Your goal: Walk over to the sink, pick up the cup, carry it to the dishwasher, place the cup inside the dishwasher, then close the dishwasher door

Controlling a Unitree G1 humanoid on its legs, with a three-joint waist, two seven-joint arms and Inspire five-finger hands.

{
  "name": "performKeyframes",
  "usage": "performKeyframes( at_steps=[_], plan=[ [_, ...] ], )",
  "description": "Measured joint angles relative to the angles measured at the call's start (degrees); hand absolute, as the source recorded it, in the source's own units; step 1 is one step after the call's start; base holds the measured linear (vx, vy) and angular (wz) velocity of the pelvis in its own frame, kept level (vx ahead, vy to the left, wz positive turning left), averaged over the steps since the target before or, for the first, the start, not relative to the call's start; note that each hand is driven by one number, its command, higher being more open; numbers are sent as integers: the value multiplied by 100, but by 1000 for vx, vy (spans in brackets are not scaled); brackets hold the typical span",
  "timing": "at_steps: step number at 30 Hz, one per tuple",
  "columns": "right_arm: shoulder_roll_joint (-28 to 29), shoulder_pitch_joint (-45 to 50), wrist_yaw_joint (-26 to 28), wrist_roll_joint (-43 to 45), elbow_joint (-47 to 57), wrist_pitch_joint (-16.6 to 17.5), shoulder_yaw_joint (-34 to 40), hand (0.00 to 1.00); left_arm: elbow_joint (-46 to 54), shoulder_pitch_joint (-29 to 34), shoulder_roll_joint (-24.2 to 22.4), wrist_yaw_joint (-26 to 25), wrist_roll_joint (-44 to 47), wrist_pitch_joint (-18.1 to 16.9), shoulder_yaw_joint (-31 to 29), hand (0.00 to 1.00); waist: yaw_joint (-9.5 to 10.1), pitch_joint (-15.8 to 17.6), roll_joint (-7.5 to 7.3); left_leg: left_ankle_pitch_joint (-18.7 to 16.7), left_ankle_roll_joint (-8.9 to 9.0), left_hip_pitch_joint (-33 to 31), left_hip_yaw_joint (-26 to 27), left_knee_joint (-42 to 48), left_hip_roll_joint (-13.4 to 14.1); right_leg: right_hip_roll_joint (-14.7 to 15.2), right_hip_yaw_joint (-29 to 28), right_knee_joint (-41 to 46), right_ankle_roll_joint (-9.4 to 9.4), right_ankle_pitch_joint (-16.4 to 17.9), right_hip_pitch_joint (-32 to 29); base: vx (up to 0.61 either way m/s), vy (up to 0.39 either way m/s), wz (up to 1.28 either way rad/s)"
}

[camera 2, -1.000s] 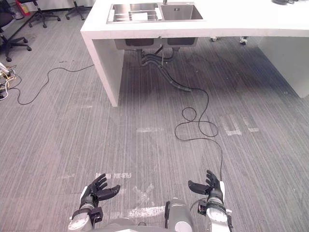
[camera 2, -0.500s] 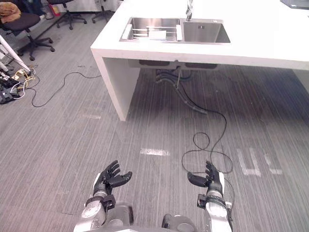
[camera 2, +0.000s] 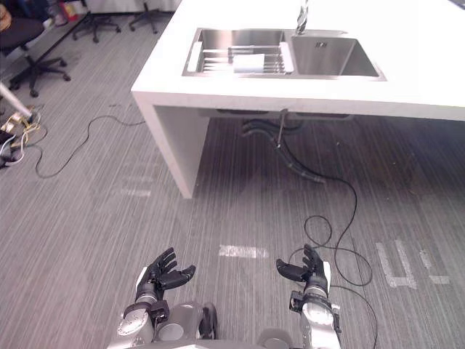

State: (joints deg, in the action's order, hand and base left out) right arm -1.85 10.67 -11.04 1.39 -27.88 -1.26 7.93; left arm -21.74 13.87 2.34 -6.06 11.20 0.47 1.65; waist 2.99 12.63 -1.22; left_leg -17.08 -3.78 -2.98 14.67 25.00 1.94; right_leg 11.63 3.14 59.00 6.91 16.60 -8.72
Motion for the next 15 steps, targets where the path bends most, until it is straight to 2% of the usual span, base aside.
performKeyframes(
  at_steps=[1,2,3,5,6,7,8,9,12,14,15],
  plan=[
    [32,83,9,-64,-1,-20,-54,90,103,0,9,-21,5,0,-4,90,-73,-23,-38,-73,78,291,-39,-162,23,1,267,26,-202,117,-430,291,-48,12],
    [46,96,15,-64,-2,-20,-61,90,152,-7,7,-20,6,-2,-3,90,-100,-27,-45,-97,113,389,-53,-220,48,-5,377,-66,-276,160,-594,438,-99,15],
    [62,98,32,-64,-1,-21,-62,90,177,-57,-14,-19,7,-14,-3,90,-139,-36,-41,-135,254,549,-86,-289,114,-58,549,-421,-370,215,-873,388,-135,15],
    [64,69,68,-66,-8,-21,-66,90,179,-189,-25,-22,13,-17,-4,90,-207,-43,-55,-274,443,743,-199,-323,225,-153,685,-1400,-405,186,-1231,452,-200,23],
    [63,59,71,-67,-38,-16,-68,90,176,-213,-25,-23,13,-18,-27,90,-220,-53,-70,-315,515,807,-242,-328,244,-213,682,-1834,-421,18,-1267,355,-185,27],
    [51,37,74,-71,-136,-15,-74,90,162,-242,4,-24,14,-25,-63,90,-239,-76,-91,-405,664,898,-327,-327,283,-299,655,-2371,-552,-747,-1222,474,-211,18],
    [-62,-76,72,-99,-436,-29,-66,90,145,-272,-85,-48,21,7,-89,90,-238,-129,104,-427,741,956,-455,-340,488,-510,807,-2442,-673,-747,-1049,537,-239,7],
    [-116,-176,69,-101,-530,-43,-49,90,328,-273,-131,-50,39,3,-90,90,-213,-134,111,-277,686,991,-547,-455,532,-579,837,-2428,-814,-670,-1018,438,-187,0],
    [-175,-165,61,-102,-450,-40,-14,90,976,-273,-176,-75,67,0,57,90,-267,-132,123,116,679,1165,-755,-706,629,-653,1086,-2601,-941,-571,-731,341,-171,26],
    [-174,-79,60,-99,-299,-36,1,90,1535,-229,-257,-101,99,-11,108,90,-244,-106,165,211,728,1122,-806,-192,789,-779,1232,-2956,-901,-509,-282,259,-132,27],
    [-174,31,64,-97,-169,2,-28,90,1906,-187,-342,-134,130,-59,113,90,-229,-62,238,280,716,811,-818,769,966,-905,1272,-3214,-877,-495,55,226,-87,1]
  ],
)
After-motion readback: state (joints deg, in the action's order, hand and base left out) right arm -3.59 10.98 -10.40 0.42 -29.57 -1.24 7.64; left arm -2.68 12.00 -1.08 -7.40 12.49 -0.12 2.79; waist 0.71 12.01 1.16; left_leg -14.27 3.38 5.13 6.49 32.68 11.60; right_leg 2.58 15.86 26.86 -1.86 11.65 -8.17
